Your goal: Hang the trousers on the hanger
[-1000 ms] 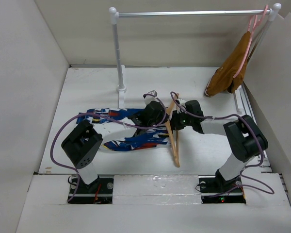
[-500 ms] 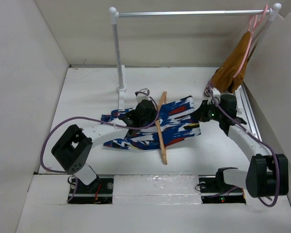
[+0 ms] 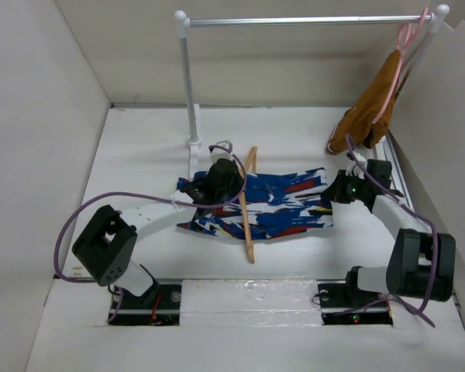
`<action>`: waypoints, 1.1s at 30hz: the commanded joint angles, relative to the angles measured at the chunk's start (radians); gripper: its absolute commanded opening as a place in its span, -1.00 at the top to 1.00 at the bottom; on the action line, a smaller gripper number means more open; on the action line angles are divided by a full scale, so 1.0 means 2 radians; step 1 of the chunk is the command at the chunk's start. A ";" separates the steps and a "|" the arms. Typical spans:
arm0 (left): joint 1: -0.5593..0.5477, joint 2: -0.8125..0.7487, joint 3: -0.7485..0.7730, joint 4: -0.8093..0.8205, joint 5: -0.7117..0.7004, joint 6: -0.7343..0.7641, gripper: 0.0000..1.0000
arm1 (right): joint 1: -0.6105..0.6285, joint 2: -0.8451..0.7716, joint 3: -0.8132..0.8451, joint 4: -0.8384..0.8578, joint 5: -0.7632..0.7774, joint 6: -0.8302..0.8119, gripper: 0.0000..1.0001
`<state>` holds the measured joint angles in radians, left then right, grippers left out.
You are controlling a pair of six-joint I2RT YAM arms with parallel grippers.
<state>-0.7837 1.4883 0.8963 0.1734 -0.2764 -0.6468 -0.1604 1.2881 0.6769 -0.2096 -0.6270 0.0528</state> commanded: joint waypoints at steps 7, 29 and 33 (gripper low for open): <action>-0.026 -0.003 0.056 -0.049 -0.034 0.037 1.00 | 0.016 0.038 0.013 0.038 0.008 -0.013 1.00; -0.026 -0.041 0.201 -0.132 -0.030 0.018 1.00 | 0.116 -0.043 0.115 -0.099 0.073 -0.020 -0.56; -0.026 -0.039 0.286 -0.172 -0.036 0.055 1.00 | 0.192 -0.099 0.197 -0.144 0.078 0.006 -0.61</action>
<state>-0.8341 1.4929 1.3079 -0.2386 -0.3149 -0.5823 0.1261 1.1820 0.9295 -0.4316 -0.4698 0.0509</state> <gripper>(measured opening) 0.087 0.801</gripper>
